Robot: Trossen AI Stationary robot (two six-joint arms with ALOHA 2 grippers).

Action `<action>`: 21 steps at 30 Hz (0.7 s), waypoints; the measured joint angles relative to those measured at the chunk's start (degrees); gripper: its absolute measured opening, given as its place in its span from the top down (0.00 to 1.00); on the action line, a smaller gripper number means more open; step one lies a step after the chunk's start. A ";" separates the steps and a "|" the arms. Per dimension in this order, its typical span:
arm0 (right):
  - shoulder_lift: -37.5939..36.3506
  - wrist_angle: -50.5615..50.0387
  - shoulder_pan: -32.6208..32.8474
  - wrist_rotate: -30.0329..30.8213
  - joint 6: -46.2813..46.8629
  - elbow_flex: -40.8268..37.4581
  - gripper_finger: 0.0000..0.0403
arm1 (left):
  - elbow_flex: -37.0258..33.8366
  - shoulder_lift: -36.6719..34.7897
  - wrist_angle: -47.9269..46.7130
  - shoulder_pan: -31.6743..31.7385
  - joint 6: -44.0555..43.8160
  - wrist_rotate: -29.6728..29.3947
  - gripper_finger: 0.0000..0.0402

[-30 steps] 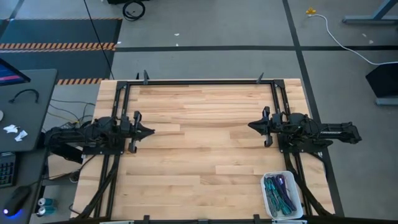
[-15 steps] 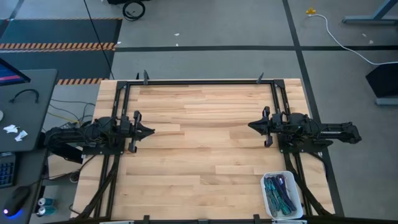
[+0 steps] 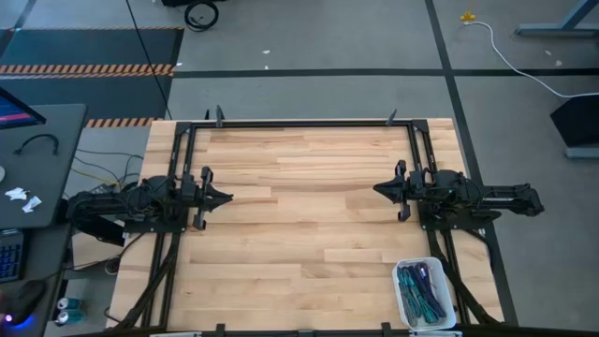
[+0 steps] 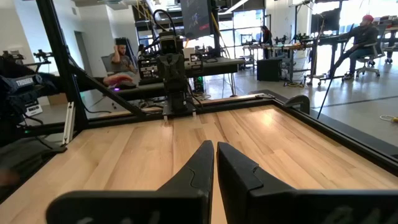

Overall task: Pick and place USB-C Cables
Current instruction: Return to Home Position

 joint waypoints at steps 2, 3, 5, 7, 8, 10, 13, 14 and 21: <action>0.00 0.00 0.00 -0.02 0.00 0.00 0.93 | 0.00 0.00 0.00 0.00 0.00 0.01 0.93; 0.00 0.00 0.00 -0.02 0.00 0.00 0.93 | -0.01 0.00 0.00 0.00 0.00 0.01 0.92; 0.00 0.00 0.00 -0.02 0.00 -0.01 0.93 | 0.00 0.00 0.00 0.00 0.00 0.01 0.91; 0.00 0.00 0.00 -0.01 0.00 0.00 0.93 | 0.00 0.00 0.01 0.00 0.00 0.01 0.91; 0.00 0.00 0.00 -0.02 0.00 0.00 0.93 | 0.00 0.00 0.02 0.00 0.00 0.01 0.91; 0.00 0.00 0.00 -0.02 0.00 -0.02 0.93 | -0.01 0.00 0.01 0.00 0.00 0.01 0.92; 0.00 0.00 0.00 -0.02 0.00 0.00 0.93 | 0.00 0.00 0.02 0.00 0.00 0.01 0.93; 0.00 0.00 0.00 -0.02 0.00 0.00 0.93 | 0.00 0.00 0.02 0.00 0.00 0.01 0.93; 0.00 0.00 0.00 -0.02 0.00 0.00 0.93 | -0.01 0.00 0.02 0.00 0.00 0.01 0.93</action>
